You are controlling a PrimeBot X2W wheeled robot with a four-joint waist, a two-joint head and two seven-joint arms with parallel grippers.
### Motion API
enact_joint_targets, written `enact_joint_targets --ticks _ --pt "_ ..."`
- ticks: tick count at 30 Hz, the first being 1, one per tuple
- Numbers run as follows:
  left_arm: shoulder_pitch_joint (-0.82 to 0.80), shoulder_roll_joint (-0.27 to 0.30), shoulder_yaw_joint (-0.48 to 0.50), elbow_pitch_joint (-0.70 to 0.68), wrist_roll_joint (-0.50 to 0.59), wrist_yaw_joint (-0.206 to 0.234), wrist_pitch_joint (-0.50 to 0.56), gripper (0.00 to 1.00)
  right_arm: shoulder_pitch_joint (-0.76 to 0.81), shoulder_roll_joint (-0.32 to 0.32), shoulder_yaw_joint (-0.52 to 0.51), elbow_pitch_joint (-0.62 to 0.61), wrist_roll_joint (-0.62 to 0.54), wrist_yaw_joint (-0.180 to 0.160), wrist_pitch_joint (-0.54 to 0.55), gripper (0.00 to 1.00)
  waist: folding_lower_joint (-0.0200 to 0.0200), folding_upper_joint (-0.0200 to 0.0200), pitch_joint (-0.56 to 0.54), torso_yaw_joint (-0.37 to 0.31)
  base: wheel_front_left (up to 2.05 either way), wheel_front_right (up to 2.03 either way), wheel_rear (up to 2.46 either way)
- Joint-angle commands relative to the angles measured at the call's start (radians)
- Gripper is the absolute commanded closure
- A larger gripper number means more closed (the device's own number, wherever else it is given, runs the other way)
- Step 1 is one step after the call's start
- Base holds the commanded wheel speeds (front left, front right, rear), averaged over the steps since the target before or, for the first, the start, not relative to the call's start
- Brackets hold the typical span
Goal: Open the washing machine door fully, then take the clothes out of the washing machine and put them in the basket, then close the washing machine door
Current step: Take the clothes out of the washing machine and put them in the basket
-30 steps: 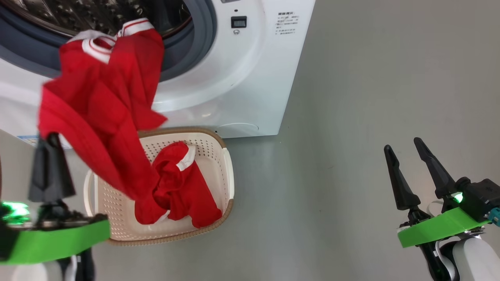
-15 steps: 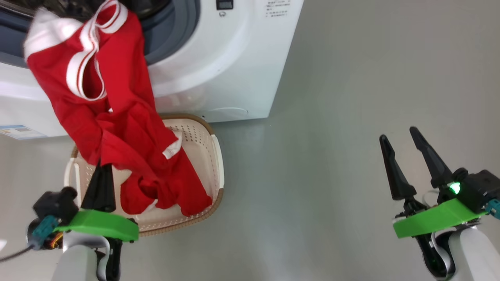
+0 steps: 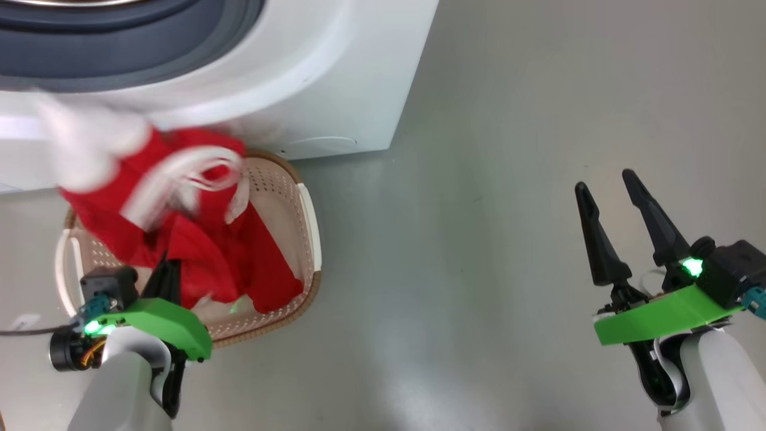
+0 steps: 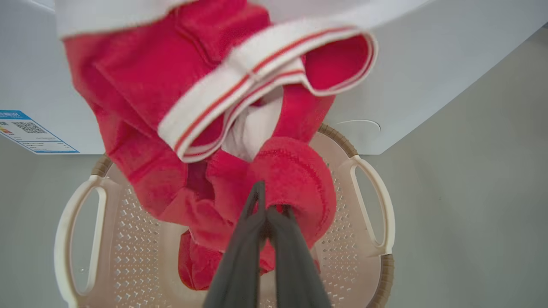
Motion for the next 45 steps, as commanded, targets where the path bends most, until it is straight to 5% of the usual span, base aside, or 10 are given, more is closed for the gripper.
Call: enact_joint_targets --ticks 1,22,26,27,28,45 --pt "-0.01 0.037 0.021 -0.006 0.005 -0.003 -0.006 1.0 -0.002 -0.005 0.018 -0.027 -0.013 0.002 -0.005 0.0 0.0 0.0 0.014 -0.01 0.0 0.0 0.0" --pt "-0.21 0.102 -0.07 0.339 -0.035 -0.003 -0.006 1.0 -0.046 0.005 0.057 -0.032 -0.019 0.002 -0.005 0.0 0.0 0.0 0.113 -0.057 0.0 0.0 0.0" --pt "-0.231 0.109 -0.081 0.36 -0.047 -0.003 -0.006 0.54 -0.049 0.01 0.06 -0.032 -0.02 0.002 -0.005 0.0 0.0 0.0 0.119 -0.062 0.0 0.0 0.0" --pt "-0.234 0.111 -0.083 0.363 -0.05 -0.003 -0.006 0.17 -0.048 0.011 0.06 -0.031 -0.021 0.002 -0.005 0.0 0.0 0.0 0.119 -0.062 0.0 0.0 0.0" --pt "-0.236 0.112 -0.085 0.366 -0.053 -0.003 -0.006 0.0 -0.047 0.011 0.06 -0.031 -0.021 0.002 -0.005 0.0 0.0 0.0 0.118 -0.062 0.0 0.0 0.0" --pt "-0.204 0.119 -0.09 0.268 -0.116 -0.003 -0.006 0.0 -0.035 0.002 0.047 -0.011 -0.019 0.002 -0.005 0.0 0.0 0.0 0.055 -0.032 0.0 0.0 0.0"
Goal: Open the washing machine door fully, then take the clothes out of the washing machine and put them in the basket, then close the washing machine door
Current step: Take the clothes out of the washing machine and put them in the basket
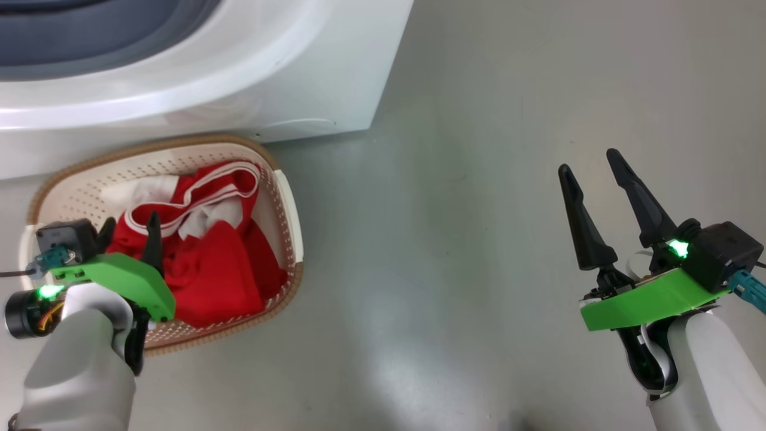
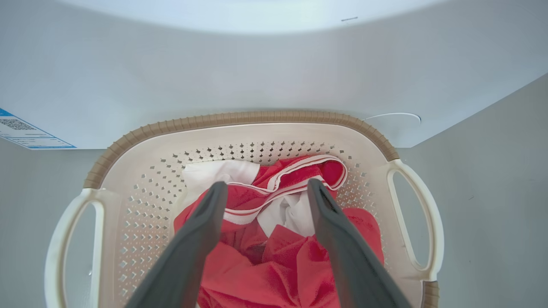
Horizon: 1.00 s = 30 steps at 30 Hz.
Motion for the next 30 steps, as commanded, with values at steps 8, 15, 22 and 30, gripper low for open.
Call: enact_joint_targets --ticks 8,15,22,30 --pt "0.074 0.048 0.028 -0.109 -0.023 -0.003 -0.006 0.0 0.039 -0.019 0.007 -0.012 0.005 0.002 -0.005 0.0 0.0 0.0 -0.058 0.035 0.0 0.0 0.0" --pt "0.132 0.05 0.078 -0.246 -0.01 -0.003 -0.006 0.0 0.055 -0.028 0.004 -0.002 0.009 0.002 -0.005 0.0 0.0 0.0 -0.109 0.056 0.0 0.0 0.0" --pt "0.224 0.031 0.14 -0.421 0.051 -0.003 -0.006 0.0 0.086 -0.041 -0.005 0.006 0.016 0.002 -0.005 0.0 0.0 0.0 -0.176 0.072 0.0 0.0 0.0" --pt "0.345 0.0 0.207 -0.62 0.105 -0.003 -0.006 0.0 0.137 -0.057 -0.021 0.015 0.026 0.002 -0.005 0.0 0.0 0.0 -0.254 0.084 0.0 0.0 0.0"
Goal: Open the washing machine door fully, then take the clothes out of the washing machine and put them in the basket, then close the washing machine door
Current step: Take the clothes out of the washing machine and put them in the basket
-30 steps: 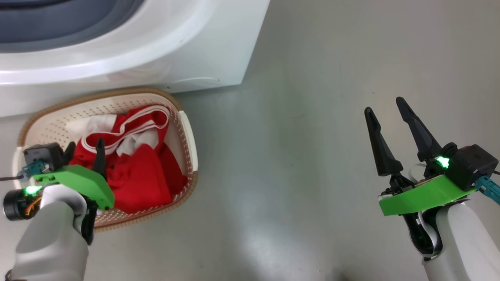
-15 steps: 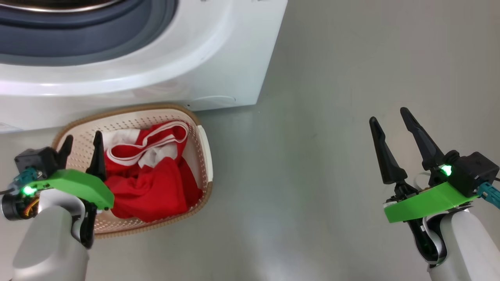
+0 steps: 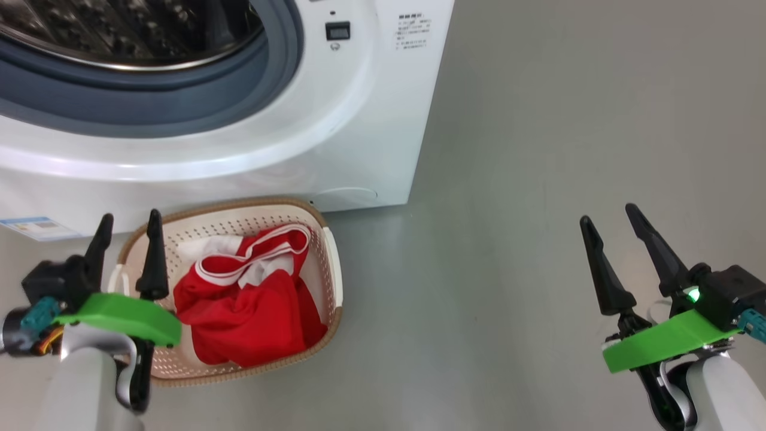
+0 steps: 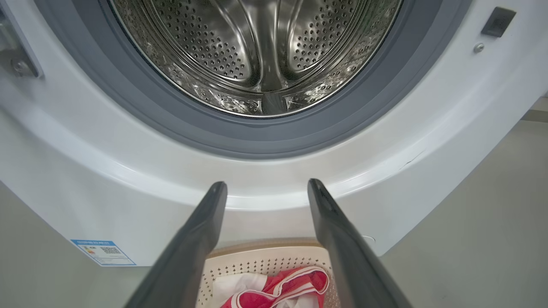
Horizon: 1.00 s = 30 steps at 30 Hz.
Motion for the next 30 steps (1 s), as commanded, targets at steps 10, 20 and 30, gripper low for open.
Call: enact_joint_targets --ticks 10,20,30 --pt "0.179 -0.006 0.1 -0.219 0.045 -0.003 -0.006 0.0 0.082 -0.023 -0.006 -0.019 0.02 0.002 -0.005 0.0 0.0 0.0 -0.095 0.012 0.0 0.0 0.0" --pt "0.31 -0.033 0.135 -0.317 0.056 -0.003 -0.006 0.0 0.13 -0.031 -0.013 -0.015 0.025 0.002 -0.005 0.0 0.0 0.0 -0.148 0.021 0.0 0.0 0.0" --pt "0.402 -0.053 0.153 -0.394 0.057 -0.003 -0.006 0.0 0.165 -0.038 -0.021 -0.019 0.031 0.002 -0.005 0.0 0.0 0.0 -0.181 0.021 0.0 0.0 0.0"
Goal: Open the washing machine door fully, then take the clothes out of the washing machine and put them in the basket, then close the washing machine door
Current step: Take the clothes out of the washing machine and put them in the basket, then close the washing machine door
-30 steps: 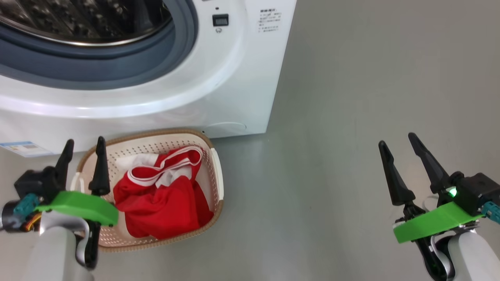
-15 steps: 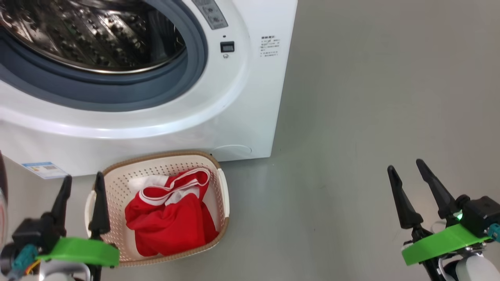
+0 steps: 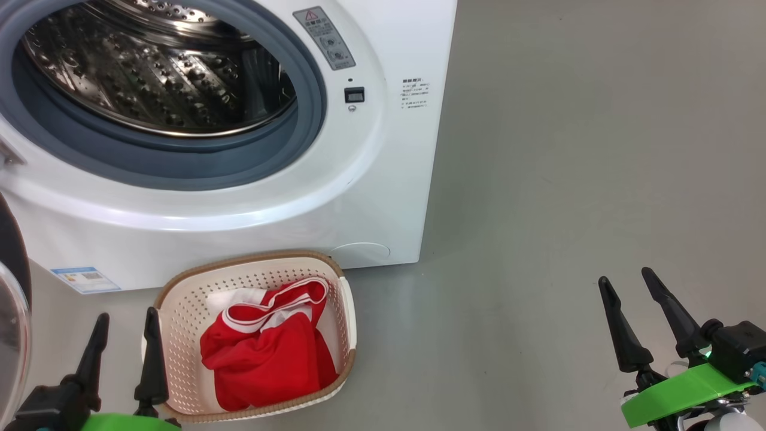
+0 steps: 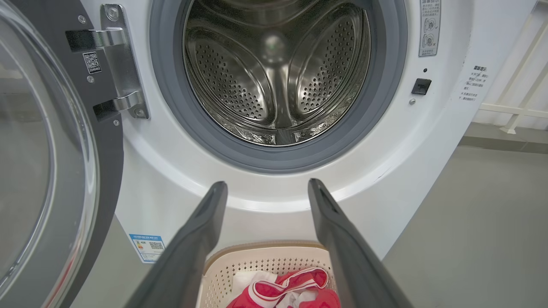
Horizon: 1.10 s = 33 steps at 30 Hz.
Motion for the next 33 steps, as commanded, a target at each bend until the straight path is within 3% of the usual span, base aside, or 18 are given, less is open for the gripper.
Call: enact_joint_targets --ticks 1,33 --pt "0.001 0.013 0.036 -0.036 0.009 -0.003 -0.006 0.0 0.009 -0.02 0.012 -0.025 0.005 0.002 -0.005 0.0 0.0 0.0 -0.004 -0.001 0.0 0.0 0.0" --pt "0.019 -0.006 0.039 -0.083 0.033 -0.003 -0.006 0.0 0.017 -0.024 0.003 -0.029 0.003 0.002 -0.005 0.0 0.0 0.0 -0.012 0.001 -0.04 0.04 0.0"
